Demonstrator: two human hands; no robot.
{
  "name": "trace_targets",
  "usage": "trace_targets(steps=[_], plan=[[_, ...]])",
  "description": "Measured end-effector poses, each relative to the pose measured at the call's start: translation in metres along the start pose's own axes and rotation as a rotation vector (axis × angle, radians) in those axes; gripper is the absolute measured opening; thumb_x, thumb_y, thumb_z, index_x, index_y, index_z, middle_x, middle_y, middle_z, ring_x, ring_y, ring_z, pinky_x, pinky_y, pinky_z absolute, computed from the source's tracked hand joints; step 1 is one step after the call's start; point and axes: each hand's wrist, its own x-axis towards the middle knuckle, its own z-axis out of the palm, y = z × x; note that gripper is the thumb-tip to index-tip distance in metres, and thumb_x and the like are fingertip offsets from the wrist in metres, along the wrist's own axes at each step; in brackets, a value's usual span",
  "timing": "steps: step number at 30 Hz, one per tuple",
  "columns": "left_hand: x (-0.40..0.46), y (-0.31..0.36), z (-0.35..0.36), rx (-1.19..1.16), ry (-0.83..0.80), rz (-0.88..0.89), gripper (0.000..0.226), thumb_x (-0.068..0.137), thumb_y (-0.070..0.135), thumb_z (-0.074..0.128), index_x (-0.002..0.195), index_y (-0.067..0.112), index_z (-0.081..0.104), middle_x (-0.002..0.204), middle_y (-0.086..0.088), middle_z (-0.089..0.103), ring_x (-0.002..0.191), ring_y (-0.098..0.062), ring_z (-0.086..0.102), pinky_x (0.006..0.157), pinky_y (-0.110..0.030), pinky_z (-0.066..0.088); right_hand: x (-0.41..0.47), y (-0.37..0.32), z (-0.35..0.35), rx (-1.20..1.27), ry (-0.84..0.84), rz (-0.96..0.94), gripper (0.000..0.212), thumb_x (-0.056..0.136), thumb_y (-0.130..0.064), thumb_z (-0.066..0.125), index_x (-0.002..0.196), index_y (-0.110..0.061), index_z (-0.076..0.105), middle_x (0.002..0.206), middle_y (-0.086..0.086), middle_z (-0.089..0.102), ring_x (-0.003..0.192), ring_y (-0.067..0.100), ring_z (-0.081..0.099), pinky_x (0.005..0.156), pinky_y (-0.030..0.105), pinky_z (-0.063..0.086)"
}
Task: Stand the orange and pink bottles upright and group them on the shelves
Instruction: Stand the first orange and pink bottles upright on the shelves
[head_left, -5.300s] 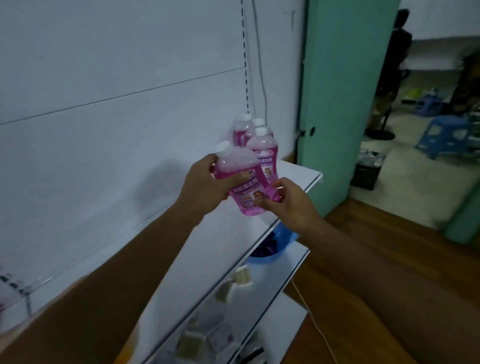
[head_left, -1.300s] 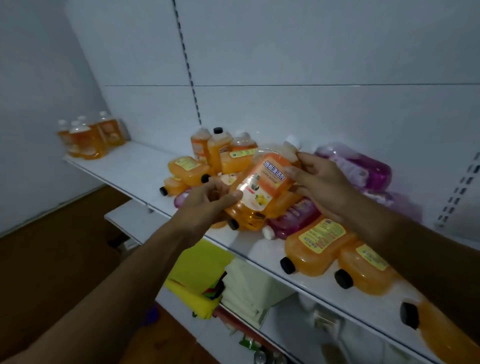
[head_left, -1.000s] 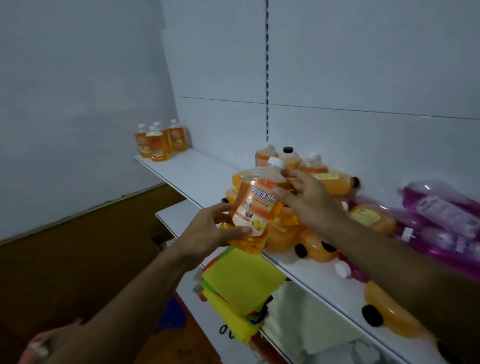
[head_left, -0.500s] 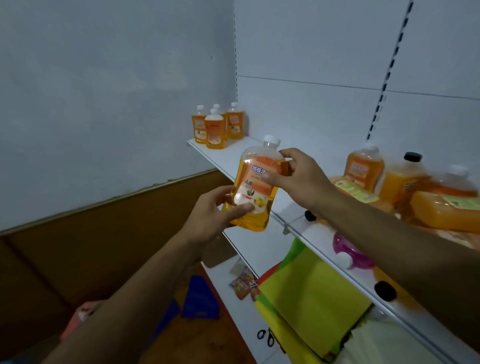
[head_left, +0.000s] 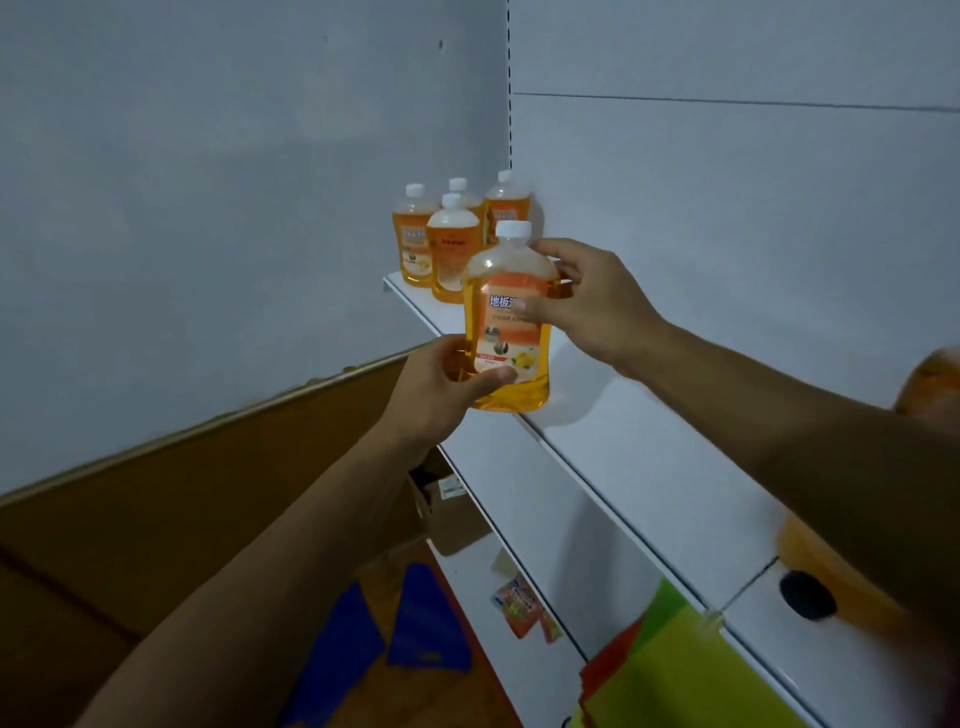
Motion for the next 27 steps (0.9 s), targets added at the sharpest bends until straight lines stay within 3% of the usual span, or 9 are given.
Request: trace_targets(steps=[3, 11, 15, 18, 22, 25, 27], plan=[[0.043, -0.017, -0.005, 0.044, 0.022, -0.005, 0.042, 0.079, 0.035, 0.076, 0.115, 0.02, 0.062, 0.103, 0.006, 0.071, 0.091, -0.012, 0.07, 0.085, -0.04, 0.058, 0.033, 0.016, 0.01, -0.066, 0.004, -0.037, 0.064, 0.08, -0.021, 0.077, 0.136, -0.02, 0.049, 0.121, -0.007, 0.058, 0.11, 0.015, 0.059, 0.094, 0.038, 0.053], [0.147, -0.068, -0.024, 0.061, 0.068, 0.034, 0.033, 0.078, 0.03, 0.078, 0.109, 0.027, 0.067, 0.1, 0.011, 0.07, 0.089, -0.007, 0.067, 0.078, -0.024, 0.055, 0.117, 0.057, 0.052, -0.184, 0.067, -0.008, 0.064, 0.081, -0.024, 0.076, 0.136, -0.028, 0.046, 0.131, -0.006, 0.057, 0.111, 0.007, 0.055, 0.094, 0.041, 0.053], [0.191, -0.085, -0.033, 0.053, 0.028, 0.057, 0.027, 0.08, 0.025, 0.077, 0.105, 0.028, 0.066, 0.099, 0.012, 0.069, 0.09, -0.005, 0.066, 0.077, -0.021, 0.053, 0.154, 0.069, 0.068, -0.25, 0.1, 0.021, 0.065, 0.081, -0.023, 0.076, 0.138, -0.025, 0.045, 0.134, -0.003, 0.056, 0.118, 0.015, 0.056, 0.096, 0.04, 0.051], [0.216, -0.097, -0.039, 0.097, 0.006, 0.071, 0.033, 0.082, 0.03, 0.074, 0.113, 0.021, 0.067, 0.105, 0.011, 0.068, 0.094, -0.006, 0.064, 0.078, -0.018, 0.05, 0.173, 0.078, 0.075, -0.283, 0.106, 0.034, 0.061, 0.083, -0.022, 0.073, 0.137, -0.021, 0.045, 0.134, -0.001, 0.056, 0.114, 0.01, 0.054, 0.095, 0.029, 0.049], [0.233, -0.109, -0.041, 0.143, -0.012, 0.07, 0.037, 0.084, 0.033, 0.072, 0.119, 0.021, 0.066, 0.111, 0.011, 0.065, 0.094, -0.006, 0.06, 0.08, -0.02, 0.047, 0.184, 0.091, 0.081, -0.312, 0.161, 0.033, 0.052, 0.087, -0.021, 0.069, 0.135, -0.017, 0.048, 0.129, -0.002, 0.058, 0.104, 0.0, 0.048, 0.074, -0.002, 0.041], [0.241, -0.113, -0.037, 0.193, 0.032, 0.097, 0.043, 0.082, 0.033, 0.074, 0.121, 0.021, 0.06, 0.113, 0.009, 0.063, 0.094, -0.006, 0.059, 0.078, -0.02, 0.047, 0.189, 0.096, 0.084, -0.334, 0.187, 0.065, 0.051, 0.089, -0.024, 0.067, 0.135, -0.019, 0.046, 0.131, -0.004, 0.057, 0.105, -0.001, 0.048, 0.071, -0.004, 0.041], [0.242, -0.116, -0.034, 0.189, 0.093, 0.097, 0.051, 0.079, 0.029, 0.078, 0.121, 0.019, 0.052, 0.117, 0.003, 0.058, 0.1, -0.01, 0.057, 0.079, -0.024, 0.048, 0.189, 0.099, 0.084, -0.361, 0.191, 0.078, 0.053, 0.089, -0.028, 0.067, 0.137, -0.021, 0.044, 0.133, -0.005, 0.056, 0.106, -0.001, 0.049, 0.076, 0.003, 0.043]])
